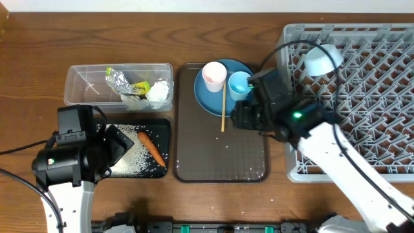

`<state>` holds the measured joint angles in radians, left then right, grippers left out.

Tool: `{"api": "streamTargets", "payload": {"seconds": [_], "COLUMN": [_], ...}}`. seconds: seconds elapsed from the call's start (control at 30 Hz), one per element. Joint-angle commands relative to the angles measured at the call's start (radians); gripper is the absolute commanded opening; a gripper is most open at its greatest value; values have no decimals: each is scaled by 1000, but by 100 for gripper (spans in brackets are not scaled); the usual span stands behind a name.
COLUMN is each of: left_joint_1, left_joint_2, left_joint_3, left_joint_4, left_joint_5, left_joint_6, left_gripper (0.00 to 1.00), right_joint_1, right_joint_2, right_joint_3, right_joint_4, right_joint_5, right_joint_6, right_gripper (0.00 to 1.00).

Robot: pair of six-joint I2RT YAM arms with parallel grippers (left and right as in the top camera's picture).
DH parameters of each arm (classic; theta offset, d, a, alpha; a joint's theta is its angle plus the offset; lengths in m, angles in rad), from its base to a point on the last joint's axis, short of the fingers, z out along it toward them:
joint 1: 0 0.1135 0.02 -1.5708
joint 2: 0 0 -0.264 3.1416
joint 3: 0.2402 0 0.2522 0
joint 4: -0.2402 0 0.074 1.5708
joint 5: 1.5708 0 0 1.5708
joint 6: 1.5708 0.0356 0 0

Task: Sort waste into correct bins and load items into the dishwasher rack
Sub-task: 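Return the right gripper to the plate and grasp the second chopstick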

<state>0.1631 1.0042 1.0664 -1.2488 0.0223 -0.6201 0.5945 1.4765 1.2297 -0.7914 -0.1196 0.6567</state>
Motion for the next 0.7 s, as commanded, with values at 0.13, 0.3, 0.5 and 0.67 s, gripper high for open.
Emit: {"api": "streamTargets", "payload": {"seconds": [0.13,0.3,0.5,0.67], "left_joint_1": [6,6,6,6], "left_joint_2": [1,1,1,1], "left_joint_3": [-4,-4,-4,-4], "left_joint_4": [0,0,0,0], "left_joint_5": [-12,-12,-12,-12], "left_joint_6": [18,18,18,18], "left_gripper": [98,98,98,98], "right_joint_1": [63,66,68,80], "right_joint_2": [169,255,324,351], "right_joint_3": [10,10,10,10], "right_joint_4": [100,111,130,166], "right_joint_5": [63,63,59,59], "right_joint_6": [72,125,125,125], "right_gripper": [43,36,35,32]}}
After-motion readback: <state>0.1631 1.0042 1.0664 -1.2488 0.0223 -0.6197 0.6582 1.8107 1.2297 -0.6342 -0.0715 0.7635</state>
